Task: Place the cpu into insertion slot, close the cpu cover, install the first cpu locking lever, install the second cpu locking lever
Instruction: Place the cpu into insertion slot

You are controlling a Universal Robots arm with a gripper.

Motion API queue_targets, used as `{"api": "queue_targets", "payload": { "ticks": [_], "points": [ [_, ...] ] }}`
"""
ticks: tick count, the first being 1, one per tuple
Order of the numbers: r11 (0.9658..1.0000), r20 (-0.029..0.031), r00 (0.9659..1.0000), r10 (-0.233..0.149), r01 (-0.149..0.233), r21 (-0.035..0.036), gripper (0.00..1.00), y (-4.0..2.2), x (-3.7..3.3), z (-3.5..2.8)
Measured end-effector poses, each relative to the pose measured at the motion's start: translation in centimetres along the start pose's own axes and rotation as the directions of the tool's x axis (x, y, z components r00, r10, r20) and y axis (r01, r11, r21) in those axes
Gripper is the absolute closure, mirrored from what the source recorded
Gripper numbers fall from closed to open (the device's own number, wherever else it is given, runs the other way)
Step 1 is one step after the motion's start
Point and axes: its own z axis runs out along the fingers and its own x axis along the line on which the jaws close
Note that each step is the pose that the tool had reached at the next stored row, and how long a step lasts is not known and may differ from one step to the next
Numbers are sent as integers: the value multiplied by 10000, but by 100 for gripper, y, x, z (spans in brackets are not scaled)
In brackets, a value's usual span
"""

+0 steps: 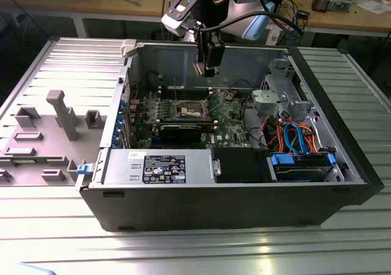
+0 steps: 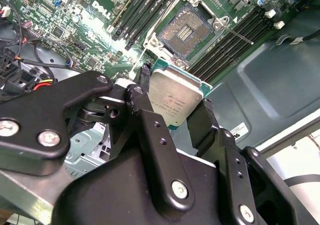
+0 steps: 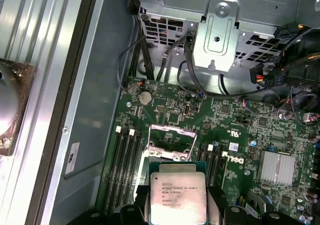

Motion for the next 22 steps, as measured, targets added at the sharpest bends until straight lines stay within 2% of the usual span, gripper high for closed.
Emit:
{"api": "queue_targets", "payload": {
  "ticks": [3,7,10,14,15,16,17,18,22],
  "points": [
    [10000,2,10000,12,-12,-1,46,0,0,0],
    [9983,36,9983,582,-582,-7,46,-2,0,31],
    [9967,52,9966,818,-818,-10,46,-8,1,60],
    [9961,53,9961,882,-882,-10,46,-85,16,112],
    [9955,58,9955,950,-950,-11,46,-86,16,124],
    [9903,86,9902,1391,-1391,-19,46,-93,17,189],
    [9896,77,9897,1431,-1430,-127,46,-135,25,225],
    [9891,80,9893,1454,-1452,-235,46,-144,26,242],
    [9891,81,9893,1454,-1452,-235,46,-145,26,253]
  ]
}}
